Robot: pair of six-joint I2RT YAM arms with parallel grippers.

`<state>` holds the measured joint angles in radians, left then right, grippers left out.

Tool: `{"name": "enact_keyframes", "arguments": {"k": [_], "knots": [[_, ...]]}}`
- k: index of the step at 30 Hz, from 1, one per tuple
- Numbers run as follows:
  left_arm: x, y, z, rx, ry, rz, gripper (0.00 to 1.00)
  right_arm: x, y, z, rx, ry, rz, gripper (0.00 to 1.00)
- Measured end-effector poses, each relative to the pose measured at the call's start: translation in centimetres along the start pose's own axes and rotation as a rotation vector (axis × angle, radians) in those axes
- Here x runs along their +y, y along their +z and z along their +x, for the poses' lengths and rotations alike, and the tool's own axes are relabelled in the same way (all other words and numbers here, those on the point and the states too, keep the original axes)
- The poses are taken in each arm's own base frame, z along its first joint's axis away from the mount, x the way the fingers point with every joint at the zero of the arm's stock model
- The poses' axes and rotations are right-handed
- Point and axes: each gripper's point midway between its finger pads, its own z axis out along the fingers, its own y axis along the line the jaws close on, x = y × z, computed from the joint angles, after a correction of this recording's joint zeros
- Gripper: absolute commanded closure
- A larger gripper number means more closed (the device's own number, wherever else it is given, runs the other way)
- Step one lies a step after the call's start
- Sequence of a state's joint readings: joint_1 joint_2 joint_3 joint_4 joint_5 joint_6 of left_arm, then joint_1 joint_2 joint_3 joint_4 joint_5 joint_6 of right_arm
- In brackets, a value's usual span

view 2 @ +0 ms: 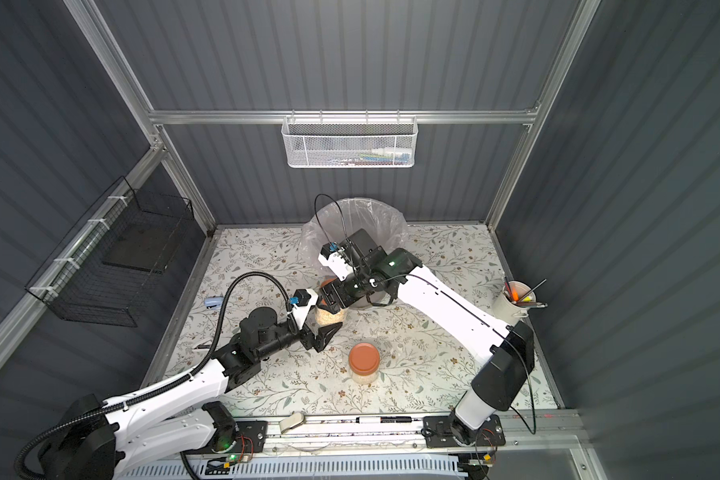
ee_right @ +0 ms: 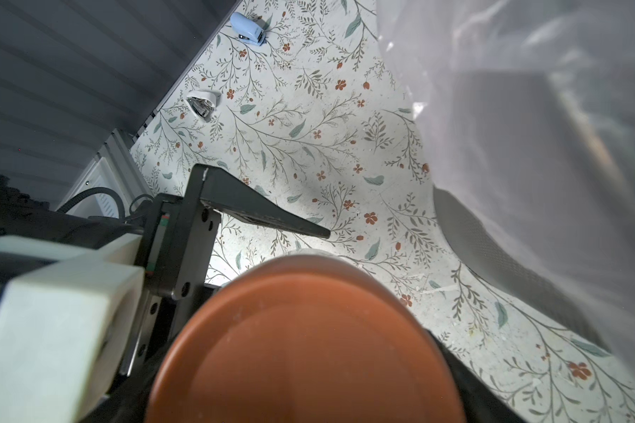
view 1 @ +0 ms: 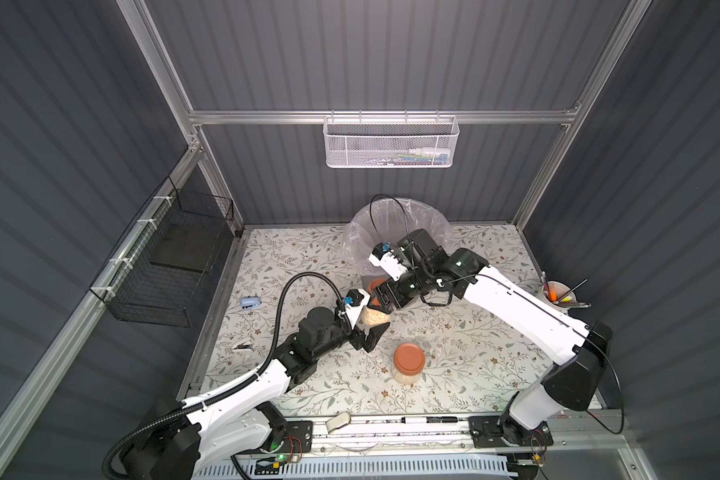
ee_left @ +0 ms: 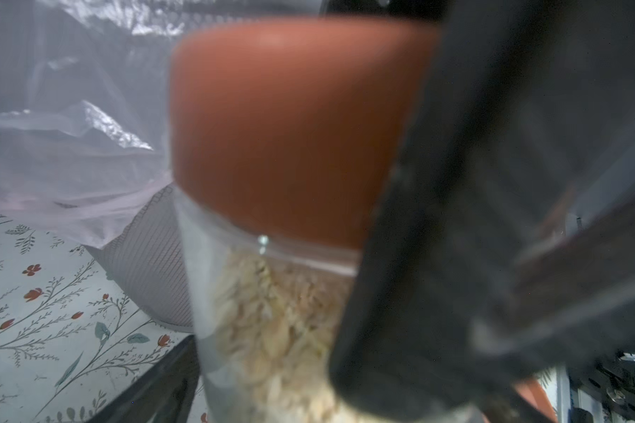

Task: Empty expired oatmeal from jars
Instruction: Pick up the jar from the center of the board.

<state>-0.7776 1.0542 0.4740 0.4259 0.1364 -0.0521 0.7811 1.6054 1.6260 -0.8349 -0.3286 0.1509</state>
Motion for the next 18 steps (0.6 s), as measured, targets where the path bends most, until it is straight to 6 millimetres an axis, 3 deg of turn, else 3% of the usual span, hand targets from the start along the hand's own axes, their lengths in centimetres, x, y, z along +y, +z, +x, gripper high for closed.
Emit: {"name": "enact_keyframes", "arguments": {"k": [7, 18], "knots": [[-0.2, 0.5, 0.0, -0.003, 0.016, 0.018, 0.02, 0.0, -1.1, -0.5, -0.022, 0.049, -0.031, 0.43], [-0.6, 0.7, -2.2, -0.076, 0.033, 0.040, 0.03, 0.8, -3.3, -1.4, -0.091, 0.094, -0.089, 0.43]]}}
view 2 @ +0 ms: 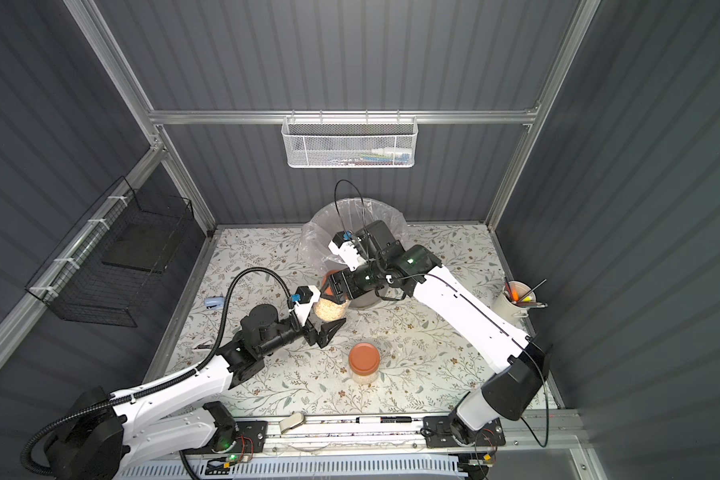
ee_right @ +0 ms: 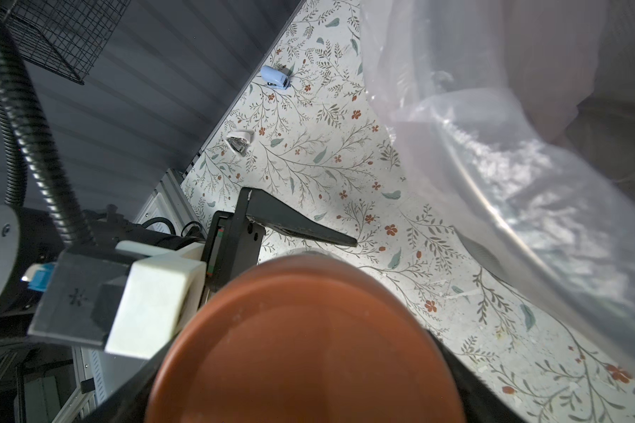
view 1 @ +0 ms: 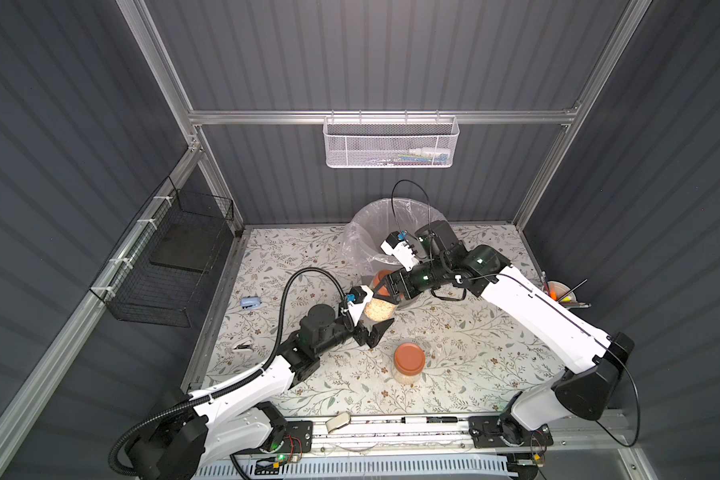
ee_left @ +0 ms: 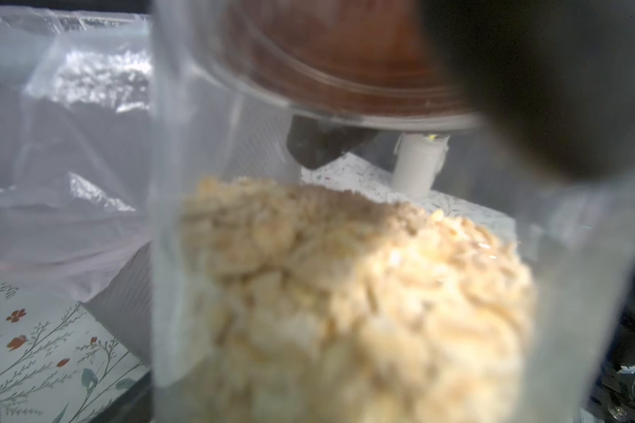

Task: Empty expired oatmeal from jars
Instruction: Pick up the jar from the center of the board.

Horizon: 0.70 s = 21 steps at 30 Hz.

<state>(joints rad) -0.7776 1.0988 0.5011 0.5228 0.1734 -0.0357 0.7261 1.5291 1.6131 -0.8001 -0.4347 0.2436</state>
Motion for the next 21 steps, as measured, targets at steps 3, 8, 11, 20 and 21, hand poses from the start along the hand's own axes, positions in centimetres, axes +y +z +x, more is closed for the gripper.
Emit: {"name": "enact_keyframes", "arguments": {"k": [3, 8, 11, 20, 21], "knots": [[-0.1, 0.2, -1.0, -0.023, 0.007, 0.009, 0.04, 0.1, 0.1, 0.1, 0.003, 0.009, -0.011, 0.43], [-0.5, 0.4, -2.4, -0.051, 0.020, 0.030, 0.12, 0.2, 0.1, -0.1, -0.004, 0.013, -0.017, 0.43], [-0.5, 0.6, -2.4, -0.050, 0.022, 0.035, 0.18, 0.2, 0.1, -0.1, -0.008, 0.013, -0.016, 0.43], [-0.5, 0.8, -2.7, -0.049, 0.028, 0.038, 0.55, 0.2, -0.2, -0.3, -0.017, 0.012, -0.012, 0.43], [-0.5, 0.8, -2.8, -0.049, 0.030, 0.038, 0.60, 0.2, -0.3, -0.3, -0.019, 0.012, -0.012, 0.42]]}}
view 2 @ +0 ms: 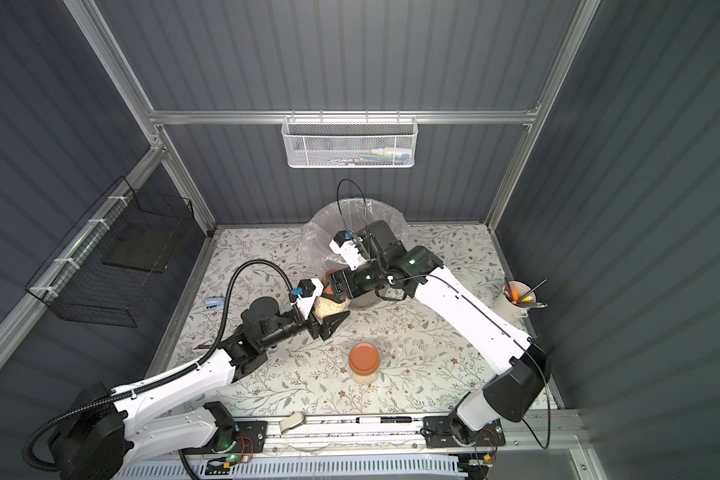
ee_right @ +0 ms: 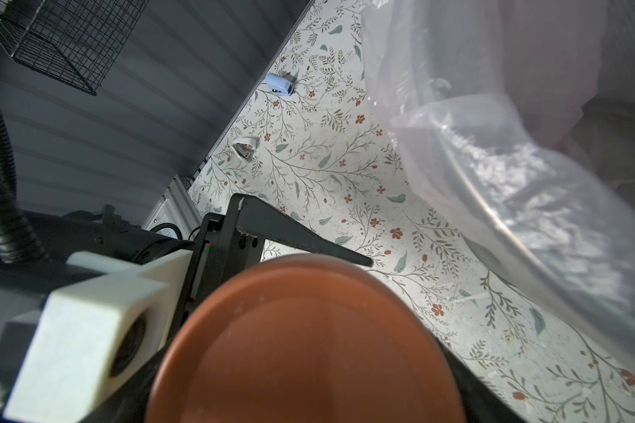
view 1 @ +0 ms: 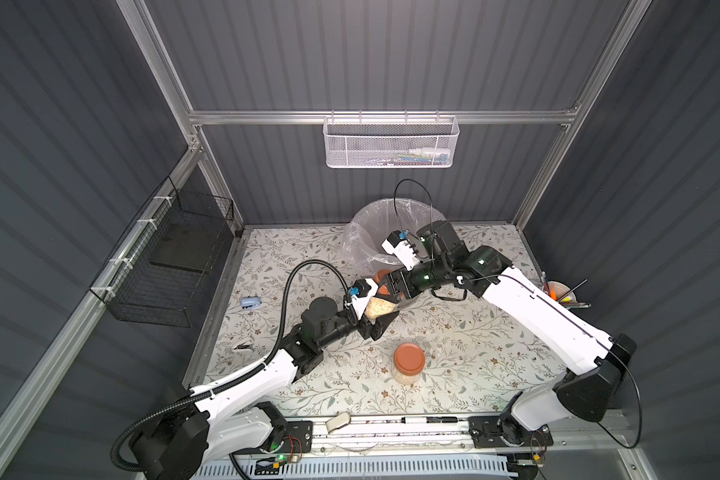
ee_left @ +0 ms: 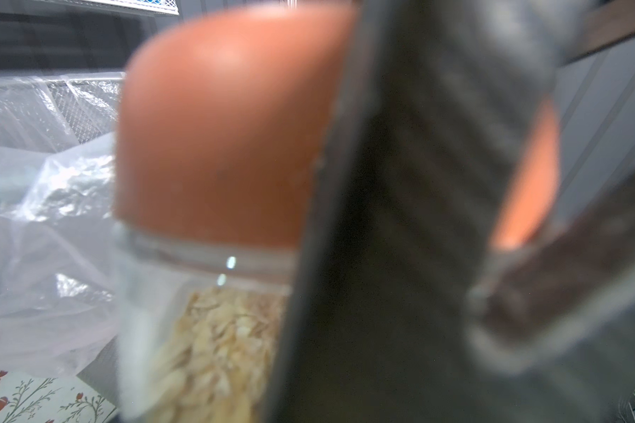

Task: Empty expired oatmeal from jars
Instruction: Pick up the jar from the center of the board.

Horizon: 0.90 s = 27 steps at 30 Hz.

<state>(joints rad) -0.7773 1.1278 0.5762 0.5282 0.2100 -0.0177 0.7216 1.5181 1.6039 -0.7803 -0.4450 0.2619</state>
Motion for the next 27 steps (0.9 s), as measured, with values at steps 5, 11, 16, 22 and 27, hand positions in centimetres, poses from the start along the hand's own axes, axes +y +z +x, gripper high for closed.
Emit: {"name": "enact_keyframes", "arguments": {"k": [5, 11, 16, 22, 27], "knots": [[0.2, 0.0, -0.2, 0.012, 0.004, -0.005, 1.00, 0.0, -0.1, -0.2, -0.010, -0.003, -0.002, 0.36], [0.4, -0.1, -0.7, 0.014, 0.006, -0.016, 1.00, 0.1, -0.3, -0.7, -0.030, -0.009, -0.006, 0.14], [0.5, -0.1, -1.2, 0.014, 0.009, -0.013, 1.00, 0.0, -0.7, -1.1, -0.046, -0.006, -0.012, 0.08], [1.2, -0.1, -0.9, 0.034, 0.000, -0.024, 1.00, 0.1, -2.2, -2.2, -0.097, -0.008, -0.039, 0.04], [1.8, -0.2, 0.4, 0.084, -0.020, -0.029, 1.00, -0.3, -3.3, -3.0, -0.133, -0.008, -0.043, 0.04]]}}
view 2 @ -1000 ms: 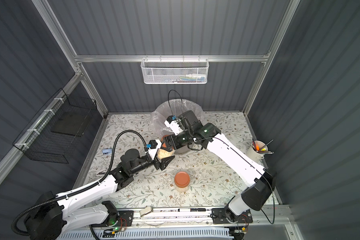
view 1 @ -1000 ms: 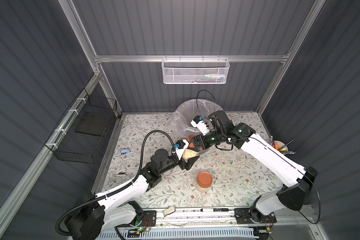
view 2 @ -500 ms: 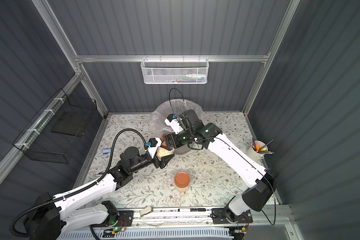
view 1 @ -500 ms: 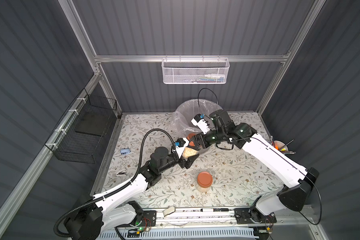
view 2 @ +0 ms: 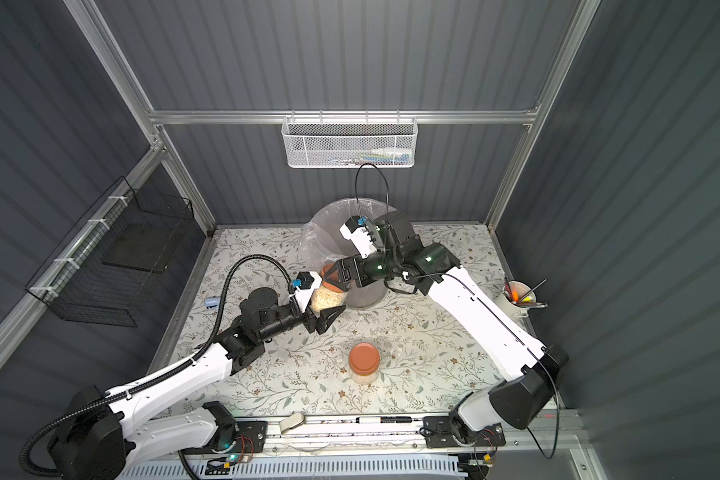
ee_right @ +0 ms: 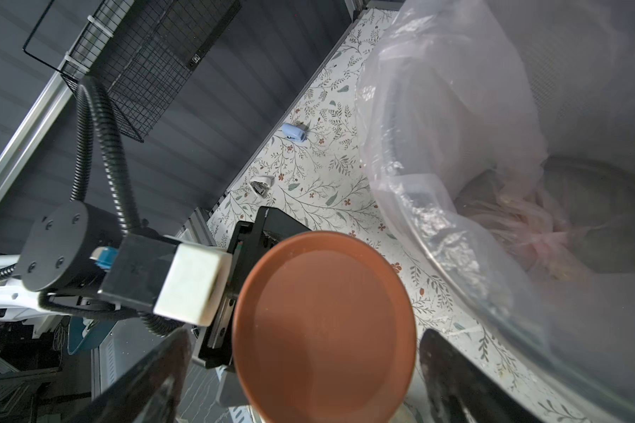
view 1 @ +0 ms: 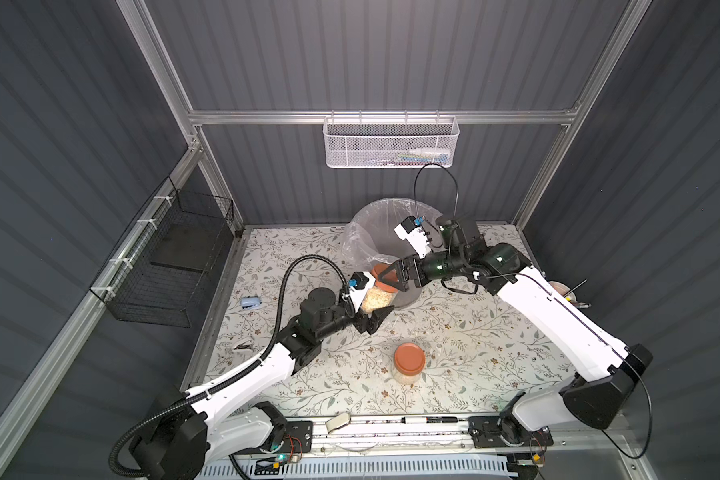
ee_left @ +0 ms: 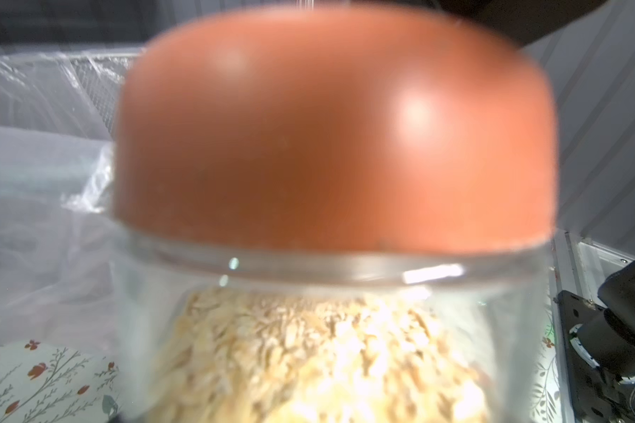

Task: Empty expired oatmeal from jars
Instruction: Pick up the jar from the center of the board.

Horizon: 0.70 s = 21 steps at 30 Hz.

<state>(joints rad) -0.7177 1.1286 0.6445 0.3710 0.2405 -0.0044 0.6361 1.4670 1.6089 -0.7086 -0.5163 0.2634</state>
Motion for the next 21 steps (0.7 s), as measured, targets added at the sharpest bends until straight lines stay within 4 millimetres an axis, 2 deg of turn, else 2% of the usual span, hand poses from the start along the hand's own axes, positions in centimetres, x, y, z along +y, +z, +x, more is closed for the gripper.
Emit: {"name": "enact_keyframes", "arguments": {"k": [4, 7, 9, 12, 16, 19, 21], "knots": [[0.5, -0.1, 0.4, 0.038, -0.023, 0.015, 1.00, -0.4, -1.4, -1.1, -0.018, -0.027, 0.017, 0.05], [1.1, -0.3, -0.8, 0.041, -0.048, 0.046, 1.00, -0.5, -3.1, -3.0, -0.048, -0.079, 0.038, 0.05], [1.6, -0.4, -2.6, 0.029, -0.056, 0.064, 1.00, -0.3, -4.2, -4.5, -0.072, -0.120, 0.047, 0.04], [1.8, -0.4, -6.6, -0.009, -0.041, 0.090, 1.00, 0.6, -5.6, -6.2, -0.105, -0.195, 0.045, 0.03], [0.9, -0.7, -11.7, -0.060, 0.012, 0.153, 1.00, 1.3, -6.3, -7.4, -0.125, -0.251, 0.023, 0.01], [1.3, -0.2, -13.4, -0.055, 0.028, 0.177, 1.00, 1.4, -6.3, -8.3, -0.142, -0.270, 0.008, 0.01], [1.8, 0.5, -13.8, -0.044, 0.032, 0.193, 1.00, 1.2, -6.1, -9.2, -0.156, -0.277, -0.001, 0.01]]}}
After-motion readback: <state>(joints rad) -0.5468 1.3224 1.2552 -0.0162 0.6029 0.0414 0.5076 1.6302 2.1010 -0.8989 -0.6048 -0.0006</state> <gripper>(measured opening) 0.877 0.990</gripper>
